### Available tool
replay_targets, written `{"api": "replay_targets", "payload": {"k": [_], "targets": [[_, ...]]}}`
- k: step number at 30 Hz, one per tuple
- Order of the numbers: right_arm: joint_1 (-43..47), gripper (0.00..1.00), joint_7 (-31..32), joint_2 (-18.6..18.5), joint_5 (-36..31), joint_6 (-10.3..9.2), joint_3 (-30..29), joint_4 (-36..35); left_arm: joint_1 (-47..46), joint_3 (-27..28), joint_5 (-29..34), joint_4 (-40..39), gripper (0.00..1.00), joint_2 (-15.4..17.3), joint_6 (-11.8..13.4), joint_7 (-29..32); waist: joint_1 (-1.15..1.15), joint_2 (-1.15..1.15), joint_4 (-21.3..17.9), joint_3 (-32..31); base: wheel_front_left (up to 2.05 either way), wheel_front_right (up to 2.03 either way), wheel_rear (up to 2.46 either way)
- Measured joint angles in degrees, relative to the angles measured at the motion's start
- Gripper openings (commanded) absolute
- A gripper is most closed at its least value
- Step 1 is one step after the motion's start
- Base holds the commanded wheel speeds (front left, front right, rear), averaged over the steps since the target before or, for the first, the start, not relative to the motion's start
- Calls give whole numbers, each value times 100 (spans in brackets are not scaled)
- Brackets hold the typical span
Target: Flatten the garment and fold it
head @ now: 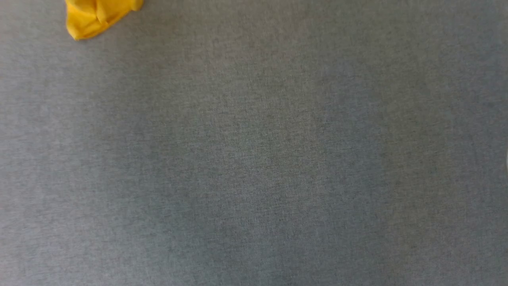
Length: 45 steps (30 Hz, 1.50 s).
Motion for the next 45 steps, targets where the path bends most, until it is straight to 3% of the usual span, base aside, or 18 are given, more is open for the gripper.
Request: {"api": "replay_targets", "payload": {"k": [10, 18, 22, 26, 31, 40, 45], "targets": [[-273, 0, -203, -3, -726, 5, -379, 13, -107, -310, -716, -119, 0, 226, 0, -616, 0, 0, 4, 645, 0, 0, 0], [-249, 0, -226, -3, -1194, 7, -611, -131, 452, -597, -1434, -396, 0, 191, -1, -1055, 0, 0, 116, 1271, 0, 0, 0], [-179, 0, -313, -4, -1200, 7, -535, -224, 749, -625, -1726, -672, 0, 168, -1, -1129, 0, 0, 218, 1531, 0, 0, 0], [302, 0, -548, 4, -767, 7, -224, -504, 1373, -467, -1901, -1232, 0, 202, -1, -1137, -1, 0, 421, 1654, 0, 0, 0], [1396, 0, -589, 24, -177, 7, 59, -1302, 2627, -65, -1995, -1875, 0, 288, -1, -1143, -2, 0, 539, 1460, 0, 0, 0], [4630, 0, 191, -62, 651, 7, -40, -3882, 5306, 422, -2183, -2902, 0, 530, 1, -1143, -3, 0, 641, 779, 0, 0, 0], [6056, 0, 500, -35, 1036, 7, -115, -4883, 6491, 179, -2185, -3337, 0, 582, 0, -1143, -3, 0, 693, 438, 0, 0, 0]]}}
